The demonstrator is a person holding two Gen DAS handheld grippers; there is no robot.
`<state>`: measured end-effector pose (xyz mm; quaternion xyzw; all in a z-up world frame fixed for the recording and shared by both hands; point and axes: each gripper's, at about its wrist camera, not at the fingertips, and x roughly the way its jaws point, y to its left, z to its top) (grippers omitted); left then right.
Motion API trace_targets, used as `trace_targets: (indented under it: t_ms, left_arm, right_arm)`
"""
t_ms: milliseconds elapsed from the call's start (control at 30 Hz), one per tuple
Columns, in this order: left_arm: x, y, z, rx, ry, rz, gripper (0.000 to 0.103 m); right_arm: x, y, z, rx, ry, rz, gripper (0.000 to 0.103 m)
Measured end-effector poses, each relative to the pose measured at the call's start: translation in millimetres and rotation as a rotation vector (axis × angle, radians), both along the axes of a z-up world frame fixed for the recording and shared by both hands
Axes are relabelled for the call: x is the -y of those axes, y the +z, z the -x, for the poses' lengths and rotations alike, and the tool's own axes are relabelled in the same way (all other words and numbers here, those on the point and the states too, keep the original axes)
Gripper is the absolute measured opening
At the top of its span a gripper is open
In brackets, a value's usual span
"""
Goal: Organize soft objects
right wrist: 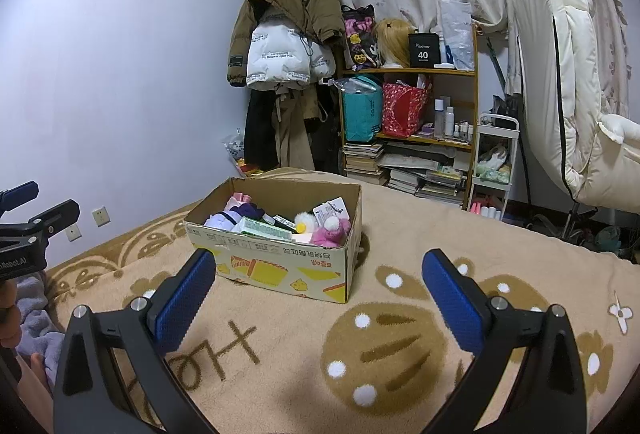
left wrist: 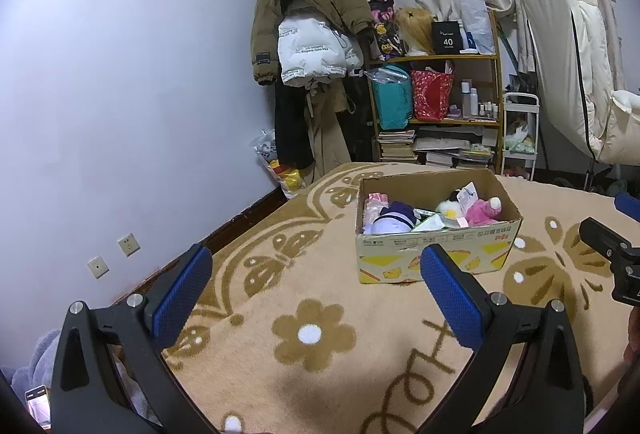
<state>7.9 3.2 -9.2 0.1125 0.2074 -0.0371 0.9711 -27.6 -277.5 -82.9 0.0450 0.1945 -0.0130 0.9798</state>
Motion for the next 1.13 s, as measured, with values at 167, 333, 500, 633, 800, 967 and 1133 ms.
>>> trace_targets:
  t_ms: [167,333,500,633,800,967,1133]
  left_arm:
    - [0.6,1.0,0.8,-0.001,0.002,0.011,0.103]
    - [-0.5,2.3,0.4,-0.006,0.007,0.031,0.103]
    - [-1.3,2.8,-0.4,-0.008,0.011,0.037,0.103]
    - [0.2,1.5,-0.5,-0.013,0.002,0.024,0.103]
    - [3.4,0.5,0.5,-0.013,0.001,0.014,0.103]
    - [4.2,0.2,0.7,-0.013,0.003,0.017,0.103]
    - [5.5,-1.0,1.2,-0.018,0.003,0.017,0.103]
  right_arm:
    - [1.0,-0.2,0.0,0.001,0.002,0.0,0.103]
    - [1.2,-0.9,0.6,0.001,-0.001,0.001,0.103]
    - [1.9,-0.7,0.6,0.001,0.002,0.001,0.103]
    - [3.1,-1.3,1.0,0.002,0.001,0.001,0.103]
    - [2.9,-1.2,0.9,0.002,0.0,0.003,0.103]
    - [3.6,-2.4,1.4,0.0,0.001,0.002,0.103]
    - [3.8,-2.8,0.9,-0.002,0.0,0.002,0.103]
